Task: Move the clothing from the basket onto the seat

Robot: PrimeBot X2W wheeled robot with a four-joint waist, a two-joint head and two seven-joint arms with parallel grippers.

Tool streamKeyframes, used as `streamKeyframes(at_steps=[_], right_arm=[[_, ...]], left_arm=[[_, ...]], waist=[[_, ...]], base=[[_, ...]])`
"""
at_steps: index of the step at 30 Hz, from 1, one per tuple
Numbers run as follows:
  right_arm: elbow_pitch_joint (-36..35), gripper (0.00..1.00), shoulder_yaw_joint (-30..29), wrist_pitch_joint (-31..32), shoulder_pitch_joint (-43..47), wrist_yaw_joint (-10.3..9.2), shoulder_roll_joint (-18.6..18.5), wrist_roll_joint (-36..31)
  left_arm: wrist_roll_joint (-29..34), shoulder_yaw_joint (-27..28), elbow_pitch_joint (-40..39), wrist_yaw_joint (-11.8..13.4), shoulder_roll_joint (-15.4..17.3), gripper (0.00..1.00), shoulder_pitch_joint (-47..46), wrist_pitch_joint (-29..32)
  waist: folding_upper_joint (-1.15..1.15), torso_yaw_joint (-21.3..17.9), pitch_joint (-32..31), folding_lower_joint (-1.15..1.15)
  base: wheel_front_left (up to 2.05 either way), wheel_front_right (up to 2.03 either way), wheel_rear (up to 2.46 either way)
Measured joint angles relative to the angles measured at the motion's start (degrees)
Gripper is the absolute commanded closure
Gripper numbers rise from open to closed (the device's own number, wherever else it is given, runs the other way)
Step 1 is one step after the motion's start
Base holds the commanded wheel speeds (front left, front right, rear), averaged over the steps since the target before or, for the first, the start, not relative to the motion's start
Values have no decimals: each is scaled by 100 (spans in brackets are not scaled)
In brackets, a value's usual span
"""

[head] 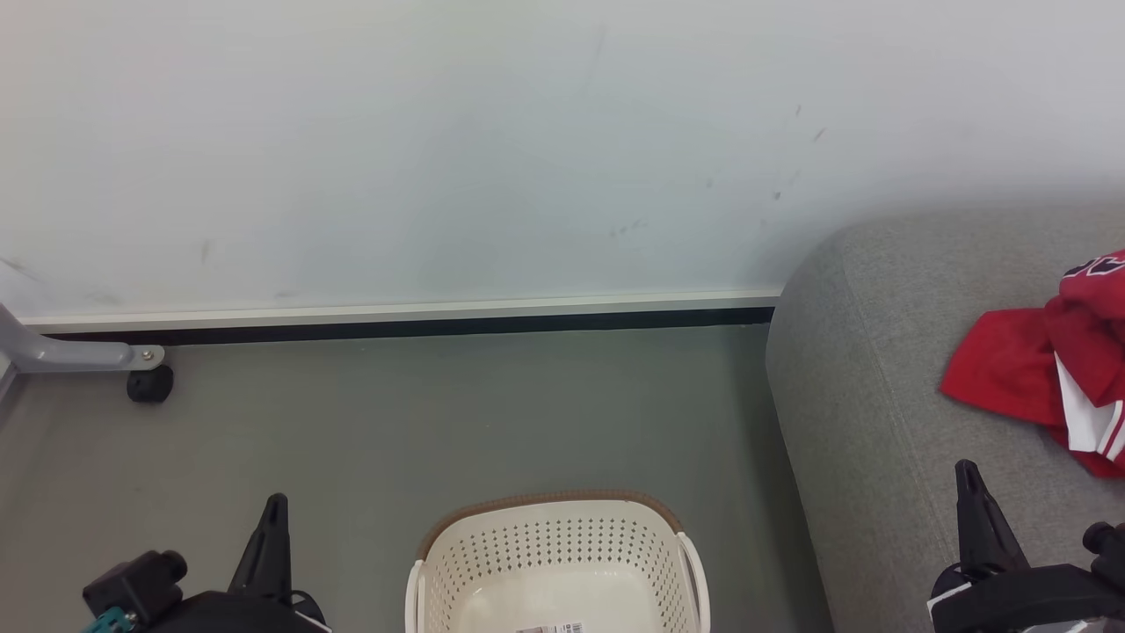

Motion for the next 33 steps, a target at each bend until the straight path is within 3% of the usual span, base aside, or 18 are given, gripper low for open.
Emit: streamKeyframes(at_steps=[33], right_arm=[[361,100,-737,657,-189,426,472,2089]], left_arm=[[-1950,738,83,-435,-424,100,-29,636]], waist=[[0,-69,29,0]], base=[[0,0,0]])
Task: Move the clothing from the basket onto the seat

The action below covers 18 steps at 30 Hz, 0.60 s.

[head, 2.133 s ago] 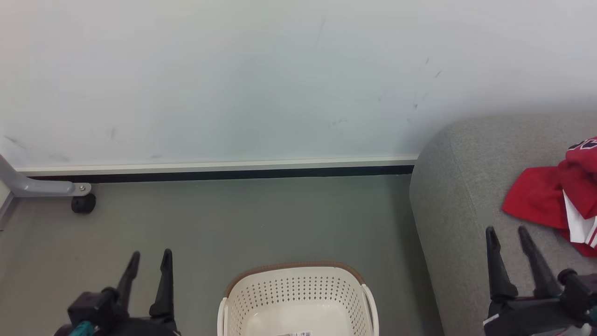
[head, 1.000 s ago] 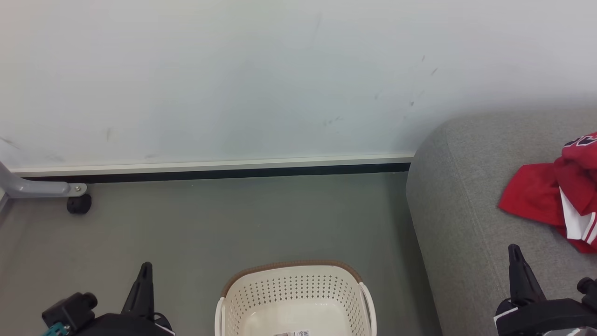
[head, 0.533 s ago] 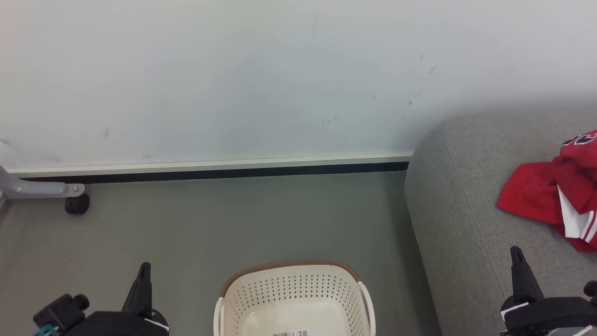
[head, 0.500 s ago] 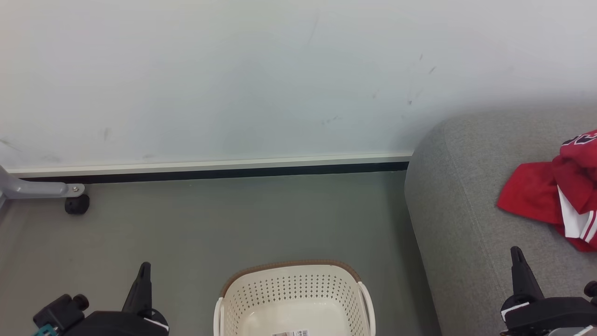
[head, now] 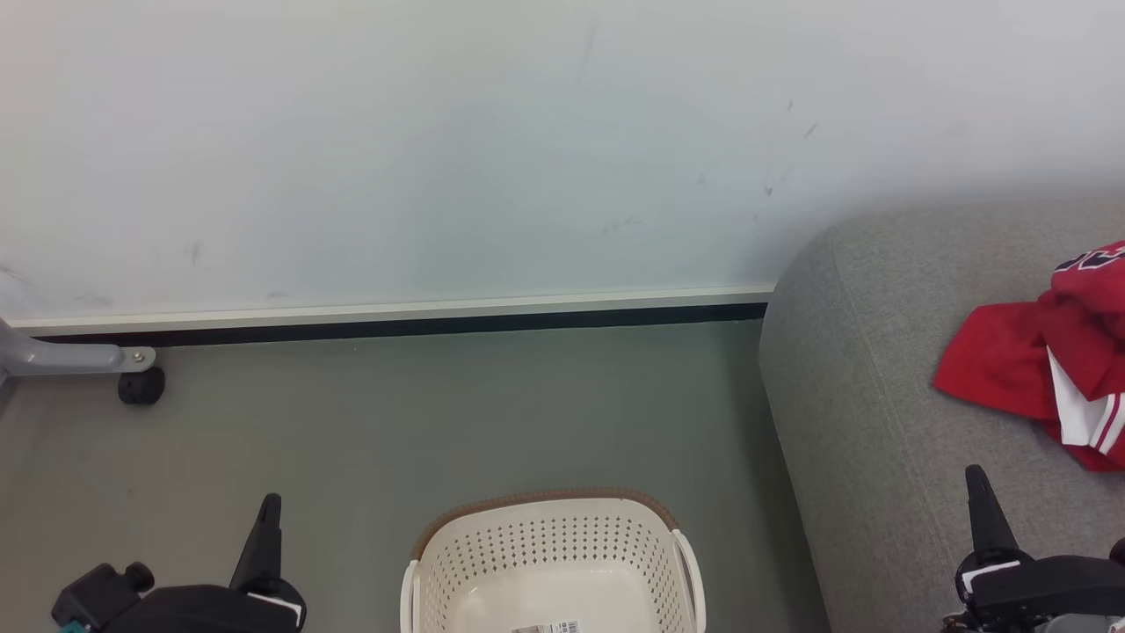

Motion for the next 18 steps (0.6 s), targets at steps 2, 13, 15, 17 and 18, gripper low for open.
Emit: streamKeyframes(at_steps=[2,13,15,17,18], right_arm=[[12,100,-38,47,-23,23,31,120],[135,100,-277,247,-41,176,179,793],[159,100,-321,299,-49,191,211,904],[177,100,-360,323,-56,224,238,1024],[183,100,-380,350,-58,230,248,1098]], left_arm=[[-100,38,5,-25,-24,100,-2,57],[-719,270,33,-177,-158,100,-31,257],[-813,319,38,-193,-193,100,-35,303],[-891,365,43,-229,-212,100,-37,346],[-940,388,45,-231,-224,100,-40,352]], waist=[[0,-4,2,0],[0,-26,11,0],[0,-30,13,0],[0,-34,15,0],[0,-36,16,0]], base=[[0,0,0],[0,0,0],[0,0,0],[0,0,0],[0,0,0]])
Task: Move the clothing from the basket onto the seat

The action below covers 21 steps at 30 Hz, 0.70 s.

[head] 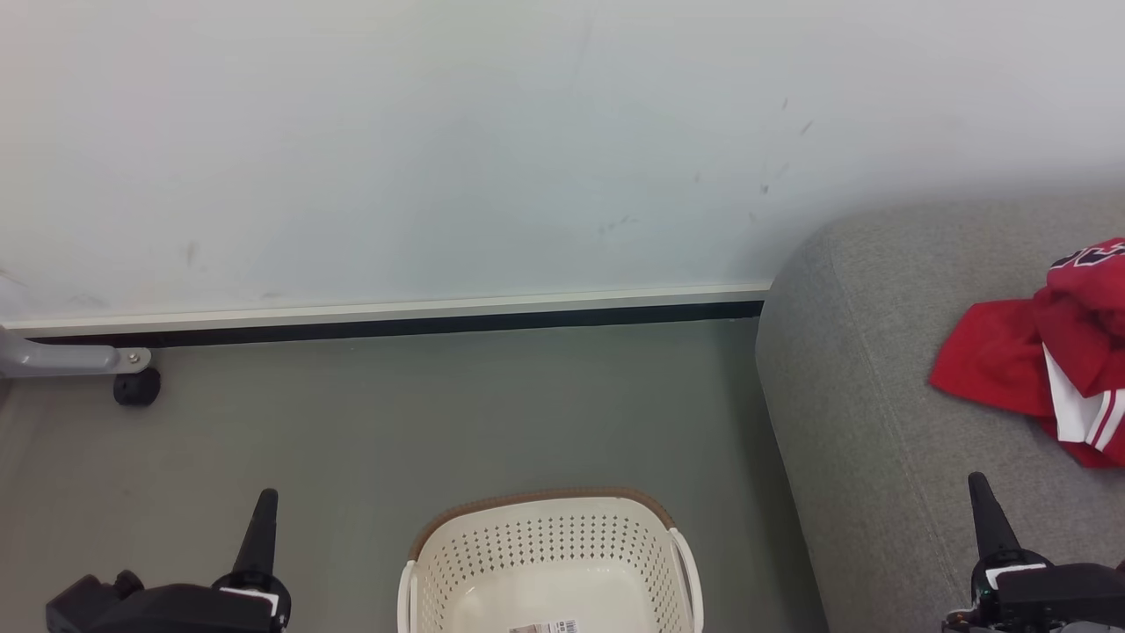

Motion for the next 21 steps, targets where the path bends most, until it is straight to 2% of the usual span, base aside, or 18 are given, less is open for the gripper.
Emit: streamKeyframes(at_steps=[21], right_arm=[[213,100,-447,397,-104,272,291,1255]], left_arm=[[-1204,446,53,-297,-260,100,-78,404]], waist=[[0,-42,18,0]], base=[[0,0,0]])
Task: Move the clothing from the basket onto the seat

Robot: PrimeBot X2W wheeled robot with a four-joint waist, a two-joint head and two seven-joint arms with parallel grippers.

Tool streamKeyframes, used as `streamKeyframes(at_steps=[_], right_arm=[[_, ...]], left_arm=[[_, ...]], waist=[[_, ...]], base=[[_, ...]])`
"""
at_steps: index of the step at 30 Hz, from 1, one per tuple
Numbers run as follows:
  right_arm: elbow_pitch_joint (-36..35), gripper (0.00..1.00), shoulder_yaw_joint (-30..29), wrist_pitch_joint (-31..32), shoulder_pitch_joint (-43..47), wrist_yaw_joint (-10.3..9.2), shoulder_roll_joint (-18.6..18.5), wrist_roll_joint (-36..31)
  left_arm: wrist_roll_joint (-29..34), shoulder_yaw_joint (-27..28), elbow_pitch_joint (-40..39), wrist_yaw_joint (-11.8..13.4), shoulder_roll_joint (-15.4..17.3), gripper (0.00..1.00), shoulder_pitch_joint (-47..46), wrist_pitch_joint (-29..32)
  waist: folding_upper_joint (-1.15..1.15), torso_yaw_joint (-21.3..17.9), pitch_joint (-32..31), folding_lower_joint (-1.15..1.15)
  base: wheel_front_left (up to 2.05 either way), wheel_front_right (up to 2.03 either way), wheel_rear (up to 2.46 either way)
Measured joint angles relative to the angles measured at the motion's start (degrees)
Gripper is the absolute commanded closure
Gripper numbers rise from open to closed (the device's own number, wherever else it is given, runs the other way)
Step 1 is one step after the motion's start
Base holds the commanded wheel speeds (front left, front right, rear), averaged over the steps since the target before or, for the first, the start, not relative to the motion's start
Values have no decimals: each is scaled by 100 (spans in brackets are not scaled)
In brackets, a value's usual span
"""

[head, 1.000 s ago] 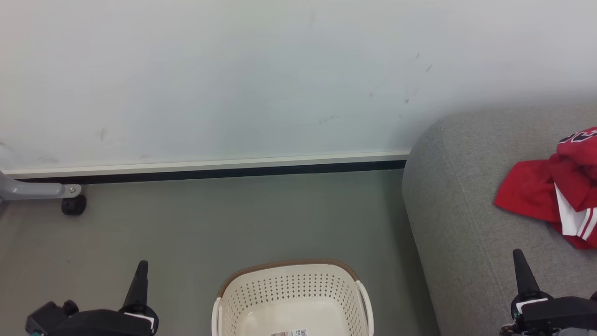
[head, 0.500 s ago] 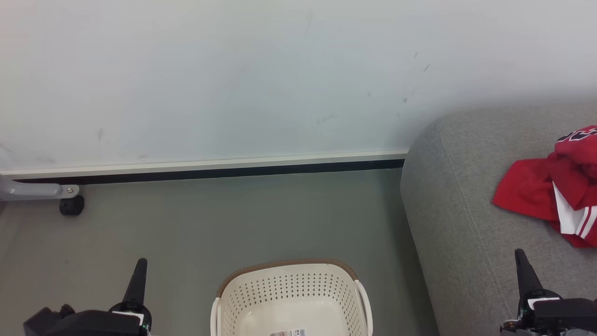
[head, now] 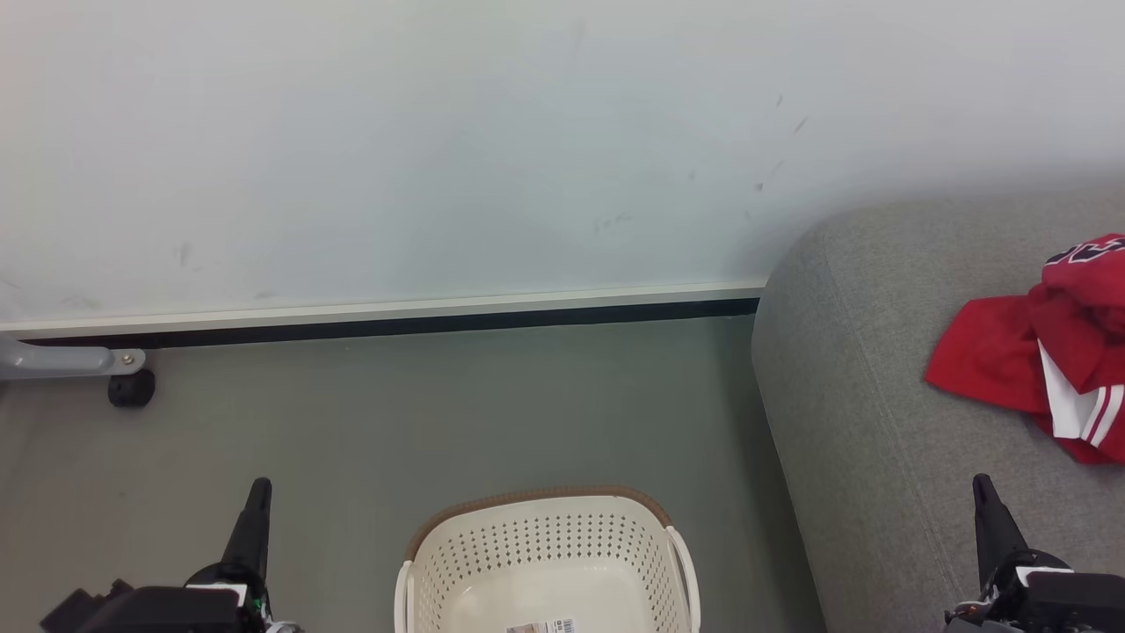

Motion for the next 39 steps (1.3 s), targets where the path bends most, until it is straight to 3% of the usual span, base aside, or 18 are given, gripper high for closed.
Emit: streamKeyframes(at_steps=[7,39], right_arm=[[57,100,-110,100,-38,76,78,327],[60,100,-115,100,-77,79,84,328]], left_arm=[[-264,120,9,-52,-70,100,-7,94],[-316,123,13,-53,-76,100,-18,94]], waist=[[0,-10,5,0],[0,-10,4,0]], base=[[0,0,0],[0,0,0]])
